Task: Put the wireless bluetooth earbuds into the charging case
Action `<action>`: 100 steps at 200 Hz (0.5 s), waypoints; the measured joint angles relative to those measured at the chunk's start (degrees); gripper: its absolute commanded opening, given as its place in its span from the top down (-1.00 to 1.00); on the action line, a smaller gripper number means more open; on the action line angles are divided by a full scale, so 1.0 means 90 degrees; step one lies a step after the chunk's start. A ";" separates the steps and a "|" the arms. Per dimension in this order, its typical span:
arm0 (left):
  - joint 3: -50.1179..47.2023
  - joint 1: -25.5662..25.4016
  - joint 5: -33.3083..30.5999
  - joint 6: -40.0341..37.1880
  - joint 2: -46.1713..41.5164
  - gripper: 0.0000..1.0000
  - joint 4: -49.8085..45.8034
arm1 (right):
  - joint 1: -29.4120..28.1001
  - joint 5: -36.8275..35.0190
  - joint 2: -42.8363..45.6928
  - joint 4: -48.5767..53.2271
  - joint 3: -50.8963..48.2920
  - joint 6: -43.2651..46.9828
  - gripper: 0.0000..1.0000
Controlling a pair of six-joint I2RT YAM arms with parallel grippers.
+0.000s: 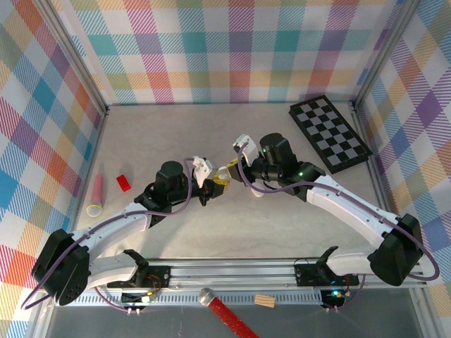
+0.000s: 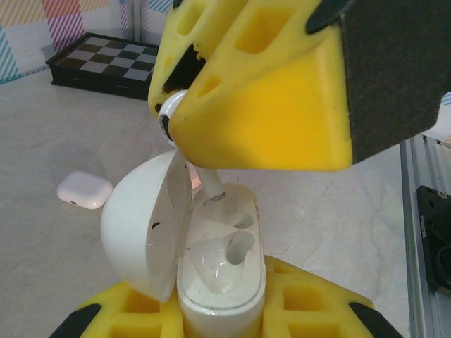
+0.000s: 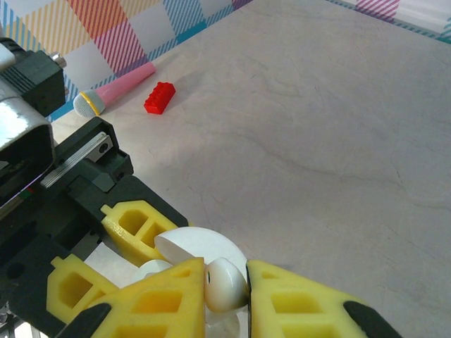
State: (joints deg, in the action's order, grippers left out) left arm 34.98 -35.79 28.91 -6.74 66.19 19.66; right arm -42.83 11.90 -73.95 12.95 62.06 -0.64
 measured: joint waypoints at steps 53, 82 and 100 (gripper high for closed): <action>0.0078 0.0000 -0.0053 0.0085 0.0032 1.00 -0.0024 | -0.0002 0.0121 -0.0015 0.0002 0.0000 0.0002 0.60; 0.0097 0.0000 -0.0075 0.0112 0.0046 1.00 -0.0049 | -0.0015 0.0202 -0.0027 0.0005 0.0000 0.0002 0.60; 0.0104 0.0000 -0.0078 0.0143 0.0046 1.00 -0.0041 | -0.0032 0.0240 -0.0029 0.0010 0.0000 0.0007 0.60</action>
State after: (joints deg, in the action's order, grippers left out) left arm 35.92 -35.79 28.21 -5.45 66.61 19.29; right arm -43.11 14.06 -74.22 13.04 62.06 -0.58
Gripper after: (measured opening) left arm 0.199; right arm 0.199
